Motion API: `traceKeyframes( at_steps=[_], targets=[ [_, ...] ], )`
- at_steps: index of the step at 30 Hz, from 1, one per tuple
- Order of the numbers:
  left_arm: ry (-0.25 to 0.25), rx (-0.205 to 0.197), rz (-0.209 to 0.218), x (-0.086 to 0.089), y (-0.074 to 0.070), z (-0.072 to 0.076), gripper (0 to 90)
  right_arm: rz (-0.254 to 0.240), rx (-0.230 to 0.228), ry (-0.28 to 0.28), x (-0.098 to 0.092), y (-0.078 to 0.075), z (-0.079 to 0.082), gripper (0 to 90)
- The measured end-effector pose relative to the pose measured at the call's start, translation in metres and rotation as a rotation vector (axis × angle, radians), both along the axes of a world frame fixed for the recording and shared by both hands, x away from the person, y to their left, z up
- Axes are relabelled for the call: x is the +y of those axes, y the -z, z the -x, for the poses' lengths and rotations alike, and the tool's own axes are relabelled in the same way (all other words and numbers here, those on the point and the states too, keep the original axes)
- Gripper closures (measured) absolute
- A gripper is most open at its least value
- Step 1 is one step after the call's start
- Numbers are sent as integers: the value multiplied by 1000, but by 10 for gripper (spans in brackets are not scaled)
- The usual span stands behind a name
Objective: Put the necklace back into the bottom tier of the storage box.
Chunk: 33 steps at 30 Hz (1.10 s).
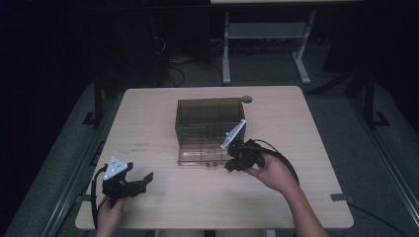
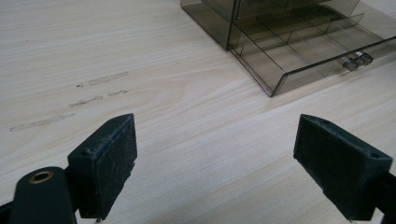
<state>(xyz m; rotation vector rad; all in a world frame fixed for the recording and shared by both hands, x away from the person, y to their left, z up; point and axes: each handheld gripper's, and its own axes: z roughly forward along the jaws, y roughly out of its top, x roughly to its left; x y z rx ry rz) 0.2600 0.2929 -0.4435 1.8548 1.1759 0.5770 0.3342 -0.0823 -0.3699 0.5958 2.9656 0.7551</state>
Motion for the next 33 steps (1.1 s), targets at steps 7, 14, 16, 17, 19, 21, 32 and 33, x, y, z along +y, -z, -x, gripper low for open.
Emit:
traceKeyframes(
  at_steps=[7,14,16,17,19,21,32,33],
  targets=[
    [4,4,-3,-1,0,0,130,-3,0,-3,4,-2,-5,859],
    [3,-1,1,-2,-1,1,131,-6,-4,-3,10,-3,-10,859],
    [1,-1,6,-2,-1,1,131,-4,0,-3,12,-3,-11,859],
    [2,-2,3,-1,-1,1,131,-1,0,-6,13,-3,-12,859],
    [1,-4,5,-1,-1,1,130,0,1,-5,15,-4,-14,859],
    [3,-2,2,-1,-1,0,130,-6,0,-6,17,-5,-15,859],
    [1,-8,8,-1,-1,1,130,-7,0,-10,24,-8,-23,859],
    [1,-9,6,-1,-2,1,130,-7,2,-7,25,-8,-24,859]
  ],
)
